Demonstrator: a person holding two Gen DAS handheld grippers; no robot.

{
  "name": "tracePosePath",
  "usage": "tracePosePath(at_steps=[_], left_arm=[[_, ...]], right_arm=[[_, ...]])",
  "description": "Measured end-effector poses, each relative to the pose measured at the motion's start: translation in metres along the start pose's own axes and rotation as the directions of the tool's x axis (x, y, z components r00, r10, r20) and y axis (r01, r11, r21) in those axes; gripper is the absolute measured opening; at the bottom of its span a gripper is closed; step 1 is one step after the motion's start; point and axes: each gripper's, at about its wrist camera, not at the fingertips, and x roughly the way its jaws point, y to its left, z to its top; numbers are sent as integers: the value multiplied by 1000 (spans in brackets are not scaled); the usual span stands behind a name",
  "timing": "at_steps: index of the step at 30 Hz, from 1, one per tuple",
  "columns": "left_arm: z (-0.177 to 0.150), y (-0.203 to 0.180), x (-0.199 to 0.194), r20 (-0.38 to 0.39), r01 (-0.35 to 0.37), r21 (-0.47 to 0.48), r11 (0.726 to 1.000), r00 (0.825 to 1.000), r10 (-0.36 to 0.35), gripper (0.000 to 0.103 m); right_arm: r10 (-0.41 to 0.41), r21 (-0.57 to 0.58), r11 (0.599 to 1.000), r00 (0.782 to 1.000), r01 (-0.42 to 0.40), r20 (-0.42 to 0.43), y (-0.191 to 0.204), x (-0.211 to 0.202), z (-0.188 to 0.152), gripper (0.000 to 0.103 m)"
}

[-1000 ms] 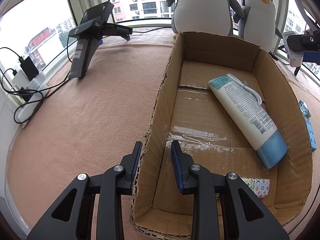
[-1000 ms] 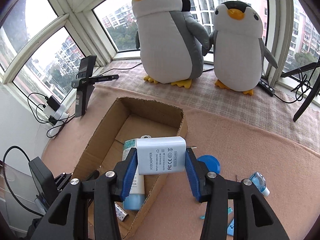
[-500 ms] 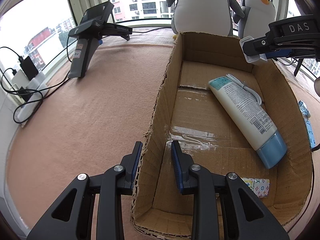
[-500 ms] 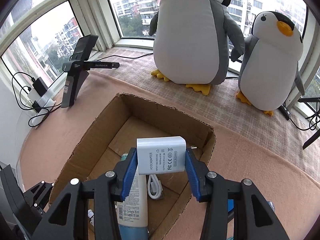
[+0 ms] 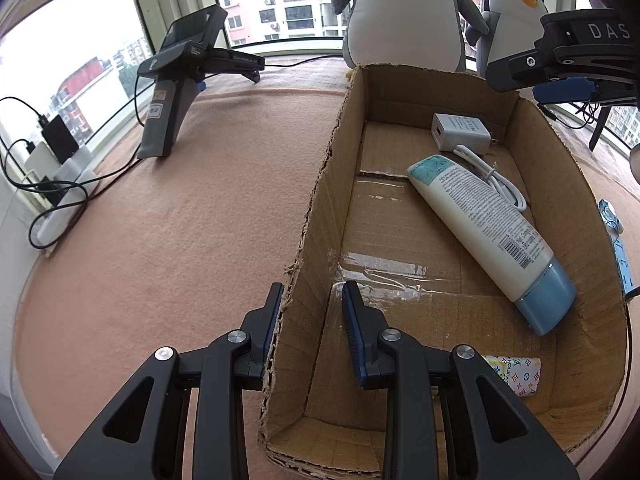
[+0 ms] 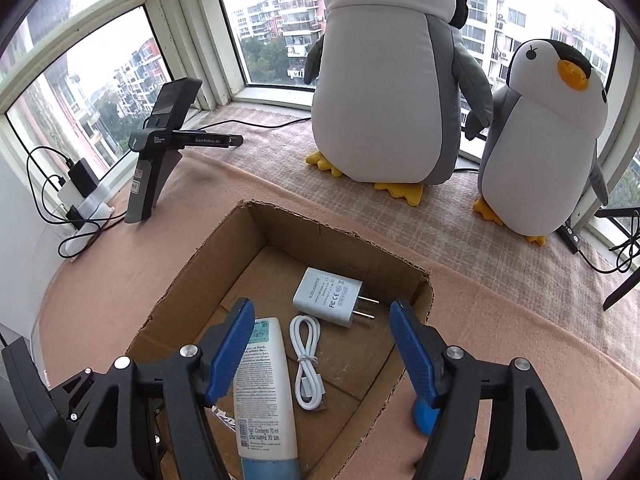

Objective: Organize rigid objects
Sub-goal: 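Carry the USB charger into the box and release it with the right tool, then move the right tool back to the blue phone stand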

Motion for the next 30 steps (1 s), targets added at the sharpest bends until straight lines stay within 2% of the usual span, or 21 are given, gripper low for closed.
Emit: tracePosePath(at_steps=[11, 22, 30], left_arm=[[0, 0, 0, 1, -6, 9, 1000, 1000, 6, 27], [-1, -2, -1, 2, -14, 18, 1000, 1000, 14, 27], [-1, -3, 0, -1, -25, 25, 999, 1000, 25, 27]], right_arm=[[-3, 31, 1000, 1000, 3, 6, -28, -32, -14, 66], [-11, 124, 992, 1000, 14, -24, -98, -73, -50, 66], [-5, 201, 979, 997, 19, -72, -142, -78, -80, 66]])
